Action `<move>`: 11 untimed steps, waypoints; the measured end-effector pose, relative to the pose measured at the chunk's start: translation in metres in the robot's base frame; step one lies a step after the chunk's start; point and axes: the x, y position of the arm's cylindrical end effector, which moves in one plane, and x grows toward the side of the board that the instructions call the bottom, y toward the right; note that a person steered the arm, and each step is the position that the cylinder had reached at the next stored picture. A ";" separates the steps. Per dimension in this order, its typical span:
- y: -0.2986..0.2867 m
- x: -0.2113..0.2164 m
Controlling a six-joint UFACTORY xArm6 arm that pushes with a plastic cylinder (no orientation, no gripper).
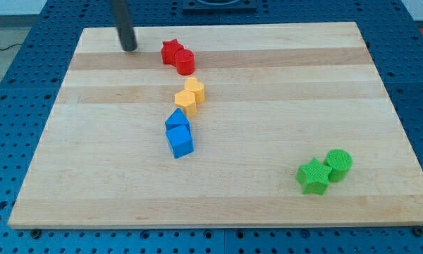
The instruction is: Keep the red circle to the right of the red star
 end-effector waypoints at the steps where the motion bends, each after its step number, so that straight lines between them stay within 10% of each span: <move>1: -0.011 0.043; 11: 0.199 0.075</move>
